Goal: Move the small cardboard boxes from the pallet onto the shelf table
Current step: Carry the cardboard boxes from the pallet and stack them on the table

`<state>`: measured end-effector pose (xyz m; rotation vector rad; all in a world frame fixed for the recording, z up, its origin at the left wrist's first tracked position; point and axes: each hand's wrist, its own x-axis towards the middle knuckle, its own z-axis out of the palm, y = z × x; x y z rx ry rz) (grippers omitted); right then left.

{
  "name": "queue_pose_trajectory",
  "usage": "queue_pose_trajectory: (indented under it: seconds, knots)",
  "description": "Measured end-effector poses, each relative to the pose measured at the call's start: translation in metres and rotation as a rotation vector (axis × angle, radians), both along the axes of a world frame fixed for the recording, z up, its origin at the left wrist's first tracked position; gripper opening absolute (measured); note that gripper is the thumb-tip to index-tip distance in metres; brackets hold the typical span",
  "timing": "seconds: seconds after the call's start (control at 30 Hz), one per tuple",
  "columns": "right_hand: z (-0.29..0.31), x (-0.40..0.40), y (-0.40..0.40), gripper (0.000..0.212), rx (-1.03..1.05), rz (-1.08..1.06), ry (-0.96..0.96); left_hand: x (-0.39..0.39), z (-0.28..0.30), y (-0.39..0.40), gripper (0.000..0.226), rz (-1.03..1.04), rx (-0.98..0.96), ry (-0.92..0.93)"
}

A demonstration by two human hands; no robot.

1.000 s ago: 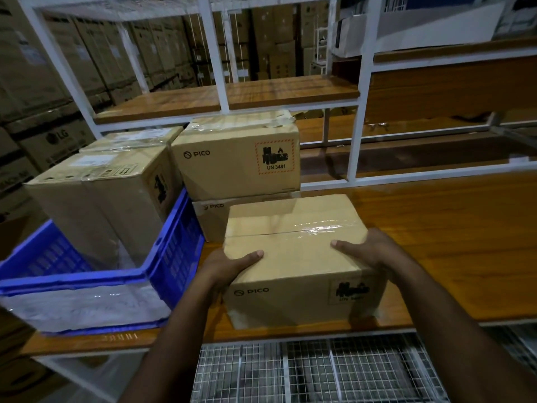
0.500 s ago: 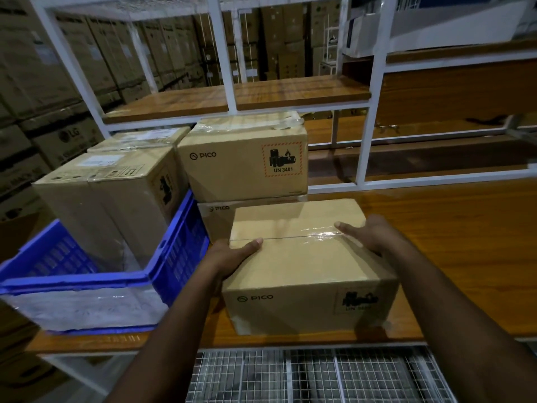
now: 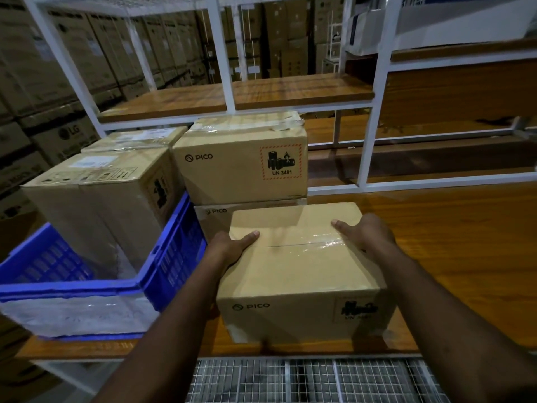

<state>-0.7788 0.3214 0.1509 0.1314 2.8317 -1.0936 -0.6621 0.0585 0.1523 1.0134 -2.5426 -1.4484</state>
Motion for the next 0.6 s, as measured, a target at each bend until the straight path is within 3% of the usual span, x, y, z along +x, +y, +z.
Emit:
queue_pose_trajectory:
  seconds: [0.27,0.4,0.5,0.6]
  knots:
    - [0.004,0.023,0.021,0.038,-0.145,0.083,0.152,0.031,0.013,0.01,0.065,0.011,-0.001,0.078]
    - [0.024,0.046,0.029,0.054,-0.274,0.015,0.317,0.05,0.032,0.014,0.069,0.041,-0.068,0.289]
    - [0.04,0.06,0.033,0.057,-0.41,-0.052,0.362,0.062,0.046,0.021,0.064,0.108,-0.002,0.477]
    - [0.043,0.07,0.037,0.063,-0.519,-0.088,0.325,0.072,0.044,0.028,0.081,0.131,0.032,0.521]
